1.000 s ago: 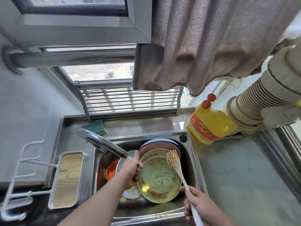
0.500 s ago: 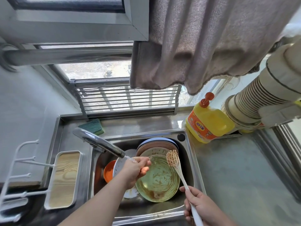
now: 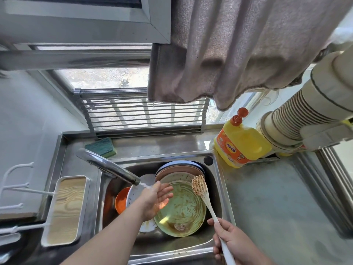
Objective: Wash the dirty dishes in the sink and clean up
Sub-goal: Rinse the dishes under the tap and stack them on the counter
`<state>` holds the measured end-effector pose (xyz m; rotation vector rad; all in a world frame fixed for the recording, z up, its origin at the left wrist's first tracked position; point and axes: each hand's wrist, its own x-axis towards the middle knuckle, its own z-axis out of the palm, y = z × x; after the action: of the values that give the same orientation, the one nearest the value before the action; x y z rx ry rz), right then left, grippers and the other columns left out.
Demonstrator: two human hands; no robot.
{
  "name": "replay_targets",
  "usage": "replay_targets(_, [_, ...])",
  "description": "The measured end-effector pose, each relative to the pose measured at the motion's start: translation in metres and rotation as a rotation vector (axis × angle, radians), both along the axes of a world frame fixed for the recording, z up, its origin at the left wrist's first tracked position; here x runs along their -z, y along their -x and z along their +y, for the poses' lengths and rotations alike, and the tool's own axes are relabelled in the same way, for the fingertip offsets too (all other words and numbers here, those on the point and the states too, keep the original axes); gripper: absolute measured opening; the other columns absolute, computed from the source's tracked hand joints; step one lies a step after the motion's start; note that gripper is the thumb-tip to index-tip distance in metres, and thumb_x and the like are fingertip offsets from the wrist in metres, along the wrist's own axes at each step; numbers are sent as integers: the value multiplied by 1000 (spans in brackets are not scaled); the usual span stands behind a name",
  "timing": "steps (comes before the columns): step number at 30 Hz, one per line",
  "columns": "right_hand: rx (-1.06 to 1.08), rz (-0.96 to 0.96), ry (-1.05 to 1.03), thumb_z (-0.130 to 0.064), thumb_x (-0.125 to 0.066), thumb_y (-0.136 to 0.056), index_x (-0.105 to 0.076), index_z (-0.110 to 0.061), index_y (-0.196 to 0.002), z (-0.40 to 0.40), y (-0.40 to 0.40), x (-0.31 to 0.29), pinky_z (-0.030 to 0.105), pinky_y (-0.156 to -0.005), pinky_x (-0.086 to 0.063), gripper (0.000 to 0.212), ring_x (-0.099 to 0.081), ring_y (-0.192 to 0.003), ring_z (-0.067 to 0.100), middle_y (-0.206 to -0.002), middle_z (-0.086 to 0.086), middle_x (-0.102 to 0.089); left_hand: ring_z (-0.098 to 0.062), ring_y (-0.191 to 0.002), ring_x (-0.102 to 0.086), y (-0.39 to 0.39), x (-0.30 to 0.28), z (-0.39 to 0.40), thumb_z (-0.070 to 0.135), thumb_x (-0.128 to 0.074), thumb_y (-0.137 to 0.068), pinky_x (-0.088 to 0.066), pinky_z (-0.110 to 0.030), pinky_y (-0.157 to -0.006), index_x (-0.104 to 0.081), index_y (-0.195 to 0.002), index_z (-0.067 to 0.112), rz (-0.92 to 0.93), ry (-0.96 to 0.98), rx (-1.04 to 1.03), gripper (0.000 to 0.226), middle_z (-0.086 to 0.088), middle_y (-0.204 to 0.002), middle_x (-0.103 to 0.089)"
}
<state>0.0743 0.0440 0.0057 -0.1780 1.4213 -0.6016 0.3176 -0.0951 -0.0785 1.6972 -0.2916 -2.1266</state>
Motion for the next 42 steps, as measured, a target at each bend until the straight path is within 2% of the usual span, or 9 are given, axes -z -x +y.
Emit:
replay_targets(3, [-18,5,-1,-16,-53,-107,-66,-4,-120,-1,1,-1,34,-48,-51,22,-56,-53,30,-64,18,-50,-13,-74,-67,2,-1,1,27,-57,-108,-53,-24,-65,-71,-119,-1,-112,46,-14,33,-4,-91,-77])
replay_targets(7, [-34,10,1,-15,-53,-107,-66,-3,-120,-3,3,-2,34,-47,-51,21,-56,-53,29,-63,17,-50,-11,-47,-40,2,-5,-1,70,-46,-98,-32,-24,-46,-70,-83,4,-218,15,62,72,0,-58,-54])
replay_targets(10, [-23,4,-10,-16,-53,-107,-66,-3,-120,-3,4,-1,34,-47,-50,22,-55,-52,29,-63,17,-50,-20,-75,-62,-1,-3,-2,86,-10,-92,-40,-27,-57,-80,-110,7,42,-94,176,107,-4,-93,-77])
replay_targets(13, [-23,11,-15,-16,-52,-108,-66,-3,-119,-4,4,0,32,-45,-49,22,-55,-50,28,-63,17,-50,-30,-118,-66,-4,-4,-1,71,-5,-103,-49,-34,-77,-69,-135,15,139,-136,205,91,-2,-126,-76])
replay_targets(20, [-33,-19,-23,-16,-54,-107,-66,-5,-120,-9,-1,2,32,-45,-50,21,-55,-50,28,-65,17,-51,-29,-112,-73,-1,3,3,14,-41,-112,-63,-34,-80,-49,-150,5,79,-38,-53,40,-11,-139,-66])
replay_targets(28, [-48,-13,-23,-16,-54,-108,-68,-6,-118,-12,-1,2,33,-48,-50,20,-56,-53,28,-65,17,-50,-12,-48,-46,5,26,-1,46,-72,-95,-40,-26,-50,-67,-82,5,-419,146,-45,43,-1,-56,-58])
replay_targets(33, [-69,0,-33,-18,-54,-108,-68,-8,-118,-15,-1,5,33,-49,-51,20,-57,-55,29,-66,16,-51,-22,-87,-67,15,31,1,19,-51,-109,-54,-34,-76,-74,-103,16,-617,339,171,24,1,-96,-72])
replay_targets(36, [-69,3,-34,-17,-55,-107,-68,-7,-118,-13,0,8,33,-48,-50,20,-57,-54,29,-65,17,-51,-17,-83,-63,8,42,8,-3,-46,-98,-51,-27,-63,-63,-138,26,-833,432,438,52,-4,-118,-66])
replay_targets(42, [-89,44,-16,-15,-55,-107,-68,-5,-117,-7,6,12,33,-47,-49,20,-56,-52,28,-64,17,-51,-20,-74,-64,-7,66,20,12,-54,-98,-58,-37,-69,-68,-92,20,-1055,372,663,17,-2,-83,-67])
